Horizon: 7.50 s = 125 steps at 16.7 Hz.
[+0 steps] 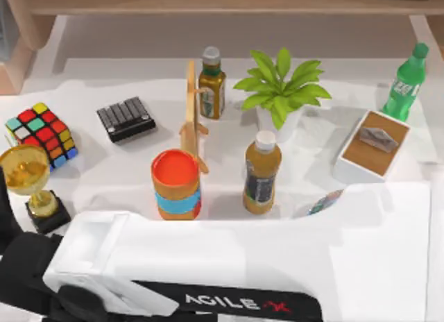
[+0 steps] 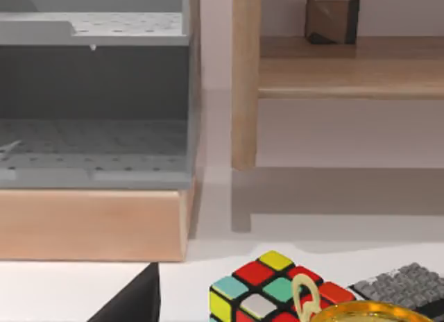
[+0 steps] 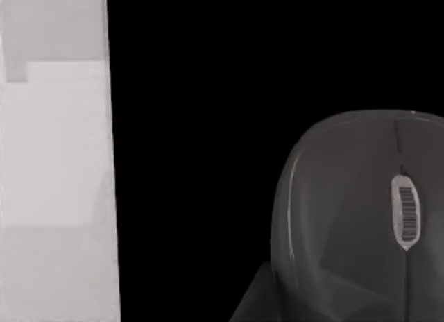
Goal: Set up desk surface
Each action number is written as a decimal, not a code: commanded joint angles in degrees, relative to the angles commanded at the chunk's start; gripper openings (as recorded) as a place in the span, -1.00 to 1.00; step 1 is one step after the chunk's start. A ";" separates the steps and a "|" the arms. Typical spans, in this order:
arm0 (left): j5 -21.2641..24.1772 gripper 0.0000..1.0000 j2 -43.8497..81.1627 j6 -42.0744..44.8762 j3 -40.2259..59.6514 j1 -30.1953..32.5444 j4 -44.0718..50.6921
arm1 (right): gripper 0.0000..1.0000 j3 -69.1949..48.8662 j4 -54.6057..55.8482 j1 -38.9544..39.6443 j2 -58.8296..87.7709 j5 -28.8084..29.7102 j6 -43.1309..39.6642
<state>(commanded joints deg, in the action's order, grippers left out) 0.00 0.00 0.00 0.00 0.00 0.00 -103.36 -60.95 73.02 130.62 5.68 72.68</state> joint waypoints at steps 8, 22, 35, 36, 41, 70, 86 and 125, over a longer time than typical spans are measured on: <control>0.00 1.00 0.00 0.00 0.00 0.00 0.00 | 0.36 0.00 0.00 0.00 0.00 0.00 0.00; 0.00 1.00 0.00 0.00 0.00 0.00 0.00 | 1.00 -0.01 0.00 -0.04 -0.03 0.00 0.00; 0.00 1.00 0.00 0.00 0.00 0.00 0.00 | 1.00 -45.82 1.98 11.96 -16.88 7.82 44.33; 0.00 1.00 0.00 0.00 0.00 0.00 0.00 | 1.00 -52.01 2.25 13.63 -19.12 8.93 50.37; 0.00 1.00 0.00 0.00 0.00 0.00 0.00 | 1.00 -85.68 3.71 22.93 -31.19 15.12 83.41; 0.00 1.00 0.00 0.00 0.00 0.00 0.00 | 1.00 -192.34 7.35 64.28 -69.14 37.61 196.20; 0.00 1.00 0.00 0.00 0.00 0.00 0.00 | -0.06 -187.90 9.77 67.77 -71.18 34.33 196.33; 0.00 1.00 0.00 0.00 0.00 0.00 0.00 | -1.00 -159.73 25.51 79.39 -84.70 22.43 195.96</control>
<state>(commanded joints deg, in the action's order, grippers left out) 0.00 0.00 0.00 0.00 0.00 0.00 -263.10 -35.43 152.41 45.92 28.11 268.64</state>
